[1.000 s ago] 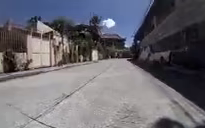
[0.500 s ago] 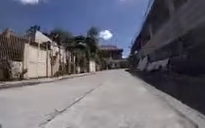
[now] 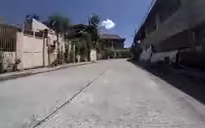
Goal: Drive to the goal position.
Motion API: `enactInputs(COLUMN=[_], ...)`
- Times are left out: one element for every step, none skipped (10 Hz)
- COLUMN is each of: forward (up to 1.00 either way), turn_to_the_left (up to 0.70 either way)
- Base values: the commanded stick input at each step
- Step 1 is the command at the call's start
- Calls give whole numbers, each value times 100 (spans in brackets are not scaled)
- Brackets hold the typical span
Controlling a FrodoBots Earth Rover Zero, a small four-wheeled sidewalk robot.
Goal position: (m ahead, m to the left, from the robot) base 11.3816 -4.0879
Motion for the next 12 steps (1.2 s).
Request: enactInputs(forward=[100, 100, 100, 100, 100, 100, 100, 100, 100, 100, 100, 100], turn_to_the_left=[2, -2, -36, -40, -40, -40, -40, -40, -40, -40, -40, -40])
